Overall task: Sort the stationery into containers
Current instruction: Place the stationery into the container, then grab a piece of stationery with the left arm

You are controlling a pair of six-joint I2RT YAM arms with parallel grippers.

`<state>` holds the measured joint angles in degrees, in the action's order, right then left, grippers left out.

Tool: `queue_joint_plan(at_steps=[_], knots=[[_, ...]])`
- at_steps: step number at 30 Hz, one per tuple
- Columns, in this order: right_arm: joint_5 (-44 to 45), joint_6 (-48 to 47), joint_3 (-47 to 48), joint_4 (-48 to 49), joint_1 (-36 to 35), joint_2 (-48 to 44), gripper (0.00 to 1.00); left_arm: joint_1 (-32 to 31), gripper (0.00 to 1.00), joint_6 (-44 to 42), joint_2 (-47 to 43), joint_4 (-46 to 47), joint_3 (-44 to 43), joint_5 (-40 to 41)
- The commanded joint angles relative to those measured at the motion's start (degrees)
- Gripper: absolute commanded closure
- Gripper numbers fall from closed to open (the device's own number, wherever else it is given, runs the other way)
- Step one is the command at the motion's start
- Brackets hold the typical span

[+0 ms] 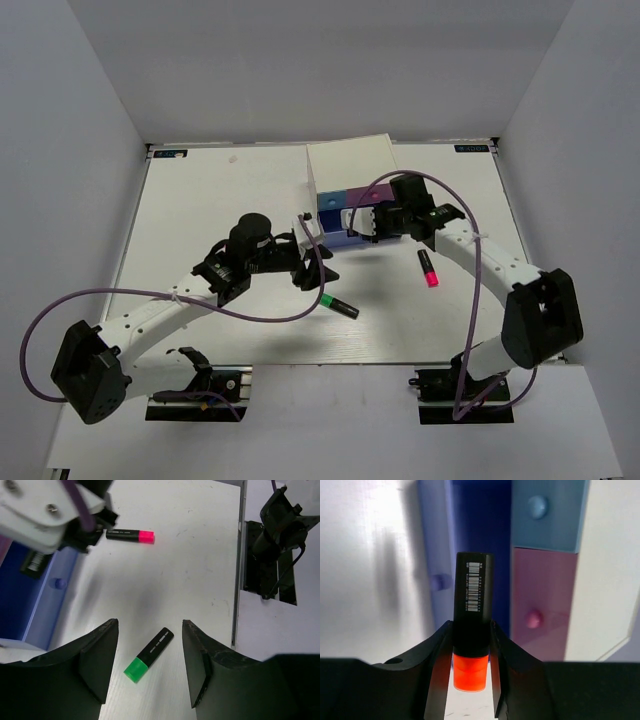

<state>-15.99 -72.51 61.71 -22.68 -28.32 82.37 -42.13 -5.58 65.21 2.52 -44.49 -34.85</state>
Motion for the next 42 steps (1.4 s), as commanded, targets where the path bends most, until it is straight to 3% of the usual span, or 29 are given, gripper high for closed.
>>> queue_joint_plan(at_steps=[1,9,14,23,25,28,29,30,34,36,37,39,42], knots=[[3.4,-3.7,4.2,7.5,-0.3,3.6,0.90,-0.1,0.36,-1.3,-0.5,-0.9,-1.6,-3.0],[6.9,-2.3,7.5,11.3,-0.2,11.8,0.70,-0.1,0.35,-1.8,-0.5,-0.9,-1.6,-5.4],[5.6,1.0,7.1,13.1,0.0,12.3,0.52,-0.6,0.31,-2.3,0.0,-0.3,-1.0,-5.9],[1.0,8.2,3.7,11.5,0.6,5.8,0.50,-0.6,0.28,-5.3,0.0,1.3,1.3,-6.5],[0.3,10.7,2.8,10.7,1.1,3.8,0.54,-0.6,0.29,-7.1,0.0,2.5,3.2,-8.4],[-0.2,16.6,0.7,10.0,3.3,0.2,0.71,-1.1,0.29,-9.3,0.6,4.4,5.2,-11.4],[-0.1,17.9,0.3,10.1,3.6,-1.5,0.93,-1.1,0.29,-10.9,1.2,4.4,5.7,-12.1],[0.3,22.5,-1.1,10.8,4.2,-2.2,1.00,-1.1,0.31,-11.7,2.0,4.4,5.7,-12.6],[8.8,39.5,-7.4,15.9,7.8,-8.3,1.00,-1.1,0.34,-17.5,7.7,0.4,4.0,-14.7],[9.8,42.8,-8.8,14.9,9.1,-9.9,1.00,-1.6,0.34,-21.4,11.7,-2.9,1.4,-15.8],[7.7,44.4,-9.2,12.7,9.4,-11.6,0.97,-1.6,0.34,-21.9,13.1,-3.7,0.6,-15.8],[2.4,45.5,-9.2,9.2,12.0,-13.5,0.70,-1.6,0.34,-24.0,16.9,-7.0,-1.9,-14.7],[-5.0,47.1,-9.9,5.7,14.5,-16.4,0.58,-2.2,0.29,-28.3,20.7,-12.2,-5.2,-12.4]])
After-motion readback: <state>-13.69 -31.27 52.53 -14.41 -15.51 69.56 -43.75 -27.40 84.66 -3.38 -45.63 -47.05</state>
